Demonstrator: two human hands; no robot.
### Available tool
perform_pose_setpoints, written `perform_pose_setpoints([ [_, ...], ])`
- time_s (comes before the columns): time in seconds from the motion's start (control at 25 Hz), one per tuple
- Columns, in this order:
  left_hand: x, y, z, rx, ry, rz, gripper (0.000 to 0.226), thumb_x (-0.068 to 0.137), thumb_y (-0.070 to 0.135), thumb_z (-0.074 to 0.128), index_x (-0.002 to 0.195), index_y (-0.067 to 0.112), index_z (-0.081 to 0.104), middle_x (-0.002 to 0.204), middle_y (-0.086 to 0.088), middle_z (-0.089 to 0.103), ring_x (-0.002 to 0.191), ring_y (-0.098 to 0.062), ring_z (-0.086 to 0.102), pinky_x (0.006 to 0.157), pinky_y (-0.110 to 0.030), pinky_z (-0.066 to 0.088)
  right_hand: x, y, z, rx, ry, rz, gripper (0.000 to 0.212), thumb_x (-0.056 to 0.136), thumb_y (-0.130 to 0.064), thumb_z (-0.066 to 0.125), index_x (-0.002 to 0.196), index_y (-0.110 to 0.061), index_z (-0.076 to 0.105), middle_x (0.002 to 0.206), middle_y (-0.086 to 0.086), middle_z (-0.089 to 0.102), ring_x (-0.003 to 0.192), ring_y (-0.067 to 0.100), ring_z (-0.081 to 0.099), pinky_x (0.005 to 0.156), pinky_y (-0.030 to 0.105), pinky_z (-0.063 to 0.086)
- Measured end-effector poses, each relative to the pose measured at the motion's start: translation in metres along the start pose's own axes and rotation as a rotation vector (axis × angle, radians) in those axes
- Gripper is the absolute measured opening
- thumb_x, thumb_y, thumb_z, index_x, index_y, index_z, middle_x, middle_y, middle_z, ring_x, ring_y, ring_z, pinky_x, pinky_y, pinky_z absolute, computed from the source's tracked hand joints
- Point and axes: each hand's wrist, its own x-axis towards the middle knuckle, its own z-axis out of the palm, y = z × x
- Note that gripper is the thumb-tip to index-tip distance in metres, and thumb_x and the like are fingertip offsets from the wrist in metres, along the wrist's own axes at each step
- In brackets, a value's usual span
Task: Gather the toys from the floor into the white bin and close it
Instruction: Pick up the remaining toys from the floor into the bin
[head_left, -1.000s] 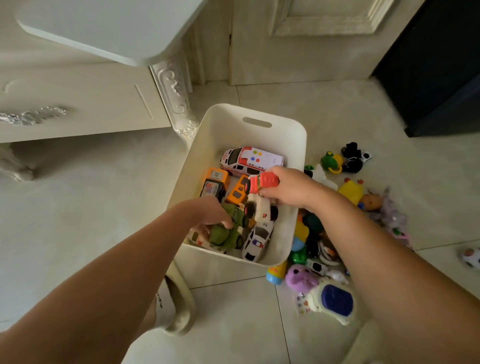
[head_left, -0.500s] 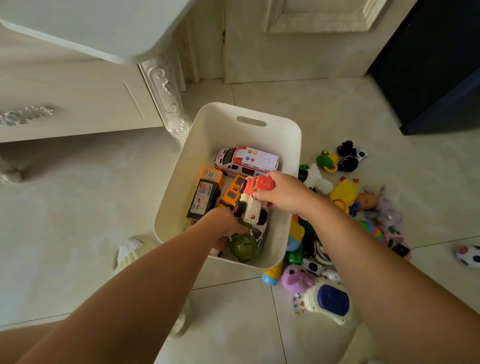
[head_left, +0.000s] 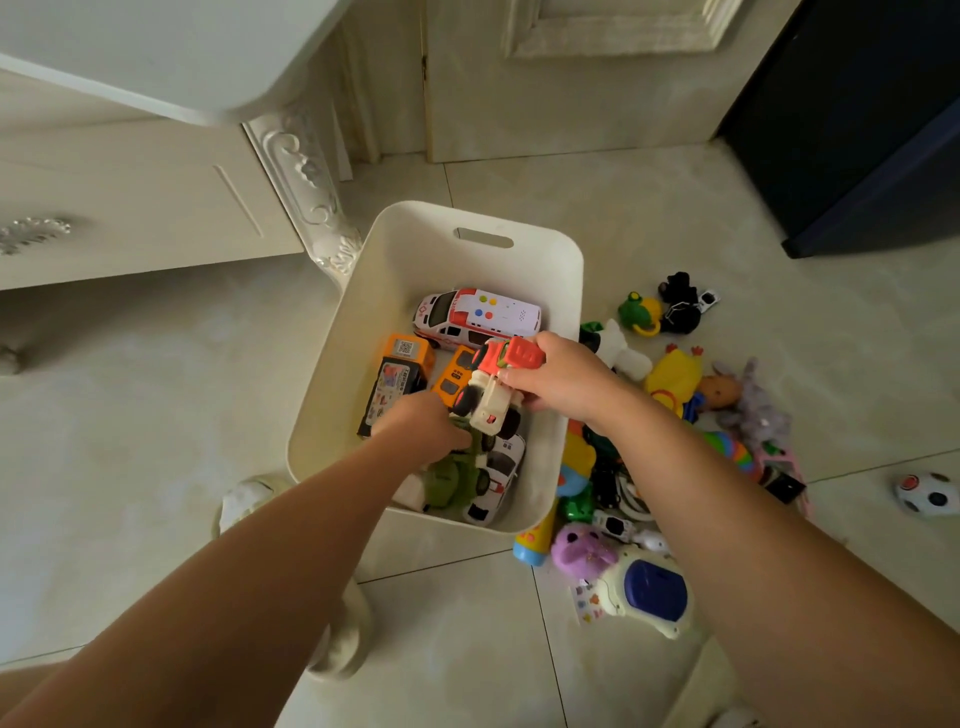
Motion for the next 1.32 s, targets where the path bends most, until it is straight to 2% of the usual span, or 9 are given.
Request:
perform_pose_setpoints([
  [0.16, -0.008, 0.012, -0.015, 0.404, -0.105, 0.268, 0.048, 0.077, 0.035, 0.074, 0.122, 0.027, 0.058, 0.100, 0.003, 0.061, 0.092, -0.019, 0.059, 0.084, -0.033, 0.054, -0.002, -0.002, -0.009, 0.096, 0.076, -0.041, 0.027, 0.087, -0.030, 0.068, 0.107, -0.028, 0.050, 0.107, -0.001, 0.062, 0.101, 0.022, 0.064, 0.089, 0.045, 0.056],
  [0.24, -0.010, 0.012, -0.003, 0.384, -0.226, 0.372, 0.060, 0.076, 0.036, 0.076, 0.131, 0.026, 0.054, 0.118, 0.001, 0.061, 0.108, -0.021, 0.057, 0.092, -0.035, 0.051, -0.004, -0.002, -0.013, 0.129, 0.097, -0.051, 0.025, 0.088, -0.029, 0.067, 0.106, -0.029, 0.050, 0.102, -0.005, 0.060, 0.101, 0.022, 0.063, 0.089, 0.045, 0.056],
  [0.36, -0.008, 0.007, 0.019, 0.160, -0.306, 0.337, 0.055, 0.080, 0.032, 0.076, 0.130, 0.016, 0.059, 0.121, -0.002, 0.065, 0.110, -0.019, 0.060, 0.098, -0.034, 0.050, -0.007, -0.001, -0.013, 0.180, 0.091, -0.044, 0.022, 0.090, -0.026, 0.065, 0.106, -0.026, 0.050, 0.094, -0.007, 0.059, 0.099, 0.021, 0.065, 0.087, 0.044, 0.057],
  [0.64, -0.001, -0.009, -0.003, 0.040, -0.220, 0.213, 0.031, 0.096, 0.018, 0.050, 0.122, 0.020, 0.067, 0.121, -0.004, 0.064, 0.109, -0.023, 0.060, 0.087, -0.026, 0.045, 0.001, 0.004, -0.003, 0.065, 0.049, -0.018, 0.030, 0.087, -0.032, 0.067, 0.111, -0.027, 0.049, 0.110, -0.001, 0.061, 0.102, 0.021, 0.063, 0.089, 0.045, 0.056],
  [0.84, -0.011, -0.042, -0.064, -0.516, 0.056, 0.028, 0.032, 0.101, 0.015, 0.040, 0.122, 0.000, 0.059, 0.119, -0.018, 0.062, 0.113, -0.032, 0.059, 0.099, -0.046, 0.047, 0.008, -0.007, 0.037, -0.043, -0.029, 0.062, 0.014, 0.088, -0.033, 0.065, 0.093, -0.021, 0.060, 0.101, 0.006, 0.067, 0.094, 0.026, 0.067, 0.087, 0.046, 0.056],
  [0.92, -0.021, -0.047, -0.077, -0.631, 0.041, 0.047, 0.031, 0.101, 0.020, 0.042, 0.123, 0.005, 0.057, 0.124, -0.016, 0.061, 0.118, -0.029, 0.056, 0.105, -0.049, 0.043, 0.009, -0.009, 0.071, -0.079, -0.090, 0.085, 0.025, 0.089, -0.037, 0.062, 0.100, -0.015, 0.059, 0.097, 0.006, 0.068, 0.090, 0.025, 0.067, 0.085, 0.046, 0.057],
  [1.04, -0.023, -0.050, -0.082, -0.587, 0.035, 0.064, 0.037, 0.099, 0.036, 0.045, 0.130, 0.018, 0.057, 0.132, -0.007, 0.058, 0.125, -0.025, 0.050, 0.111, -0.048, 0.036, 0.008, -0.011, 0.117, -0.209, -0.155, 0.067, 0.042, 0.089, -0.045, 0.058, 0.114, -0.013, 0.046, 0.097, 0.005, 0.062, 0.085, 0.020, 0.061, 0.072, 0.036, 0.051],
  [1.16, -0.022, -0.052, -0.082, -0.503, -0.001, 0.073, 0.042, 0.099, 0.036, 0.046, 0.138, 0.022, 0.051, 0.138, -0.005, 0.054, 0.129, -0.025, 0.047, 0.112, -0.047, 0.035, 0.011, -0.011, 0.130, -0.468, -0.292, 0.034, 0.029, 0.098, -0.030, 0.047, 0.115, -0.007, 0.050, 0.094, 0.007, 0.059, 0.082, 0.022, 0.055, 0.064, 0.031, 0.039],
  [1.32, -0.032, -0.047, -0.078, -0.390, -0.103, 0.031, 0.040, 0.101, 0.027, 0.043, 0.140, 0.020, 0.049, 0.140, -0.008, 0.050, 0.127, -0.028, 0.049, 0.099, -0.041, 0.044, 0.019, 0.000, 0.112, -0.600, -0.322, 0.068, 0.030, 0.098, -0.014, 0.043, 0.114, 0.001, 0.062, 0.098, 0.014, 0.061, 0.099, 0.031, 0.060, 0.085, 0.038, 0.046],
])
